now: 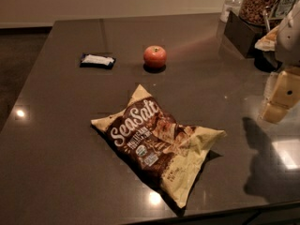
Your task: Pick apple
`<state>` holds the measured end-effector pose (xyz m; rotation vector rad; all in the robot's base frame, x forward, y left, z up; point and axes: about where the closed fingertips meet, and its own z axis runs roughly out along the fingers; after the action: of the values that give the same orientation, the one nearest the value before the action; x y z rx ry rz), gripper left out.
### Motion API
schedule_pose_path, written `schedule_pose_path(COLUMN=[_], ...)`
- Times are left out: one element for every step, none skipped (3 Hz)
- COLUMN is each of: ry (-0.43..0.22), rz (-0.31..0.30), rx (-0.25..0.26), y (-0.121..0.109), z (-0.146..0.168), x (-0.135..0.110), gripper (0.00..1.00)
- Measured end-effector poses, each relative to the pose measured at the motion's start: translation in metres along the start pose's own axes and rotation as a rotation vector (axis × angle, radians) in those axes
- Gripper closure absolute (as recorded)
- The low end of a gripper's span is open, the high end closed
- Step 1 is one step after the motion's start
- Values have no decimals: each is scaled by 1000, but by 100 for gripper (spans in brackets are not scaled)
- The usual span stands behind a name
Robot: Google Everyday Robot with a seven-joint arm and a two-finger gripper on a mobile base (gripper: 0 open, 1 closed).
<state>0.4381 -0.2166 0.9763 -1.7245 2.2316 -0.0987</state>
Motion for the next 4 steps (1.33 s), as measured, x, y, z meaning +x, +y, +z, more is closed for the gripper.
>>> schedule_pose_path(ry=[-5, -28, -53, -80], rz=[3, 20, 38, 68], rx=[0, -6, 4, 33], y=[-3, -16, -38, -63], z=[-1, 6, 23, 42], x=[-2, -12, -33, -55], gripper=[0, 0, 0, 0])
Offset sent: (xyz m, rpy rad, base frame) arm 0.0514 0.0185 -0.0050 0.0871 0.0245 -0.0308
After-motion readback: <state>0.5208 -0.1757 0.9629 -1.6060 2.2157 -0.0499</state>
